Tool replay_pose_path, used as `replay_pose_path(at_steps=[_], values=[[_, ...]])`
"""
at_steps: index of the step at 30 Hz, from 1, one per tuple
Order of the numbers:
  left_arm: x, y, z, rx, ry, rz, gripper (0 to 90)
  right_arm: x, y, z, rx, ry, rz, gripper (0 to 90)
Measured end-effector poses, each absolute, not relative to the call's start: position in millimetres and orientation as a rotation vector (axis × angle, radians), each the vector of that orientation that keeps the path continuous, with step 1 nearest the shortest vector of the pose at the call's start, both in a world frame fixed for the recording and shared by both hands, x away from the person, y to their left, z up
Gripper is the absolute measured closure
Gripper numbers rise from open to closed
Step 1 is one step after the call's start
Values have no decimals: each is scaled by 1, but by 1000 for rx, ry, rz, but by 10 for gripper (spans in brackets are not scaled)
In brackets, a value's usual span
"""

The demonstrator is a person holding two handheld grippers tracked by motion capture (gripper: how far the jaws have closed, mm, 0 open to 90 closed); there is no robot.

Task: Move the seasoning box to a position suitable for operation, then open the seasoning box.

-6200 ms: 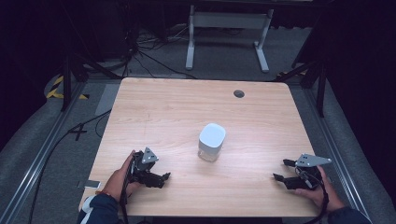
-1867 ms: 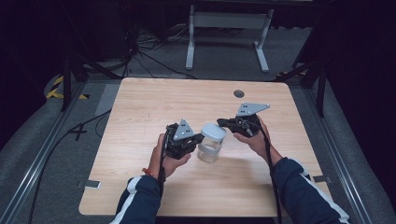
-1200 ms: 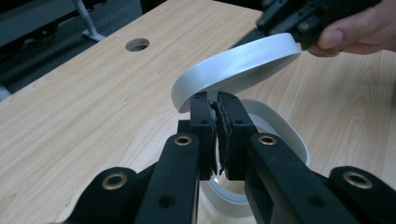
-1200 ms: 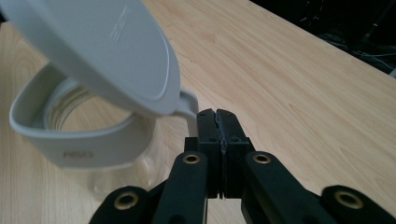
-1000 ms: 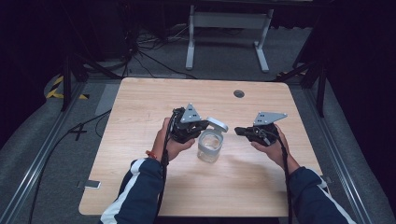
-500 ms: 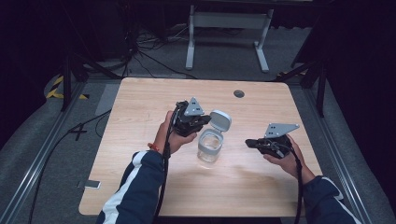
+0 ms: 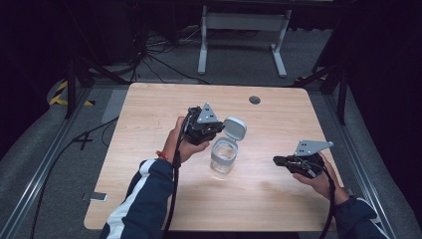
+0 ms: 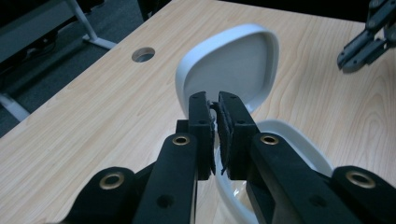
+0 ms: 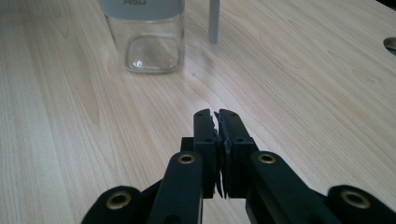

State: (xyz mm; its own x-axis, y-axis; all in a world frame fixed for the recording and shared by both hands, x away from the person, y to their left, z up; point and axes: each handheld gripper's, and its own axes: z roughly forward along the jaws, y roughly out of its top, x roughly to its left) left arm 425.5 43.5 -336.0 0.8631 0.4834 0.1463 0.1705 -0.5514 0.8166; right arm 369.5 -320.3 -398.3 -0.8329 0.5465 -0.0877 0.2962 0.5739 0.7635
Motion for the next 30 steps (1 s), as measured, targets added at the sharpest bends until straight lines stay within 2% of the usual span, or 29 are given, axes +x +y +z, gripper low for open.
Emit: replay_pose_path(at_steps=[17,26,30], values=[[378,121,-371,2258,548,481,752,337,-350,-392,679,2448,1090,841],[360,148,-402,2323,630,465,724,326,-370,-402,747,2430,1069,782],[354,157,-415,2358,662,477,672,321,-379,-407,778,2420,1046,740]])
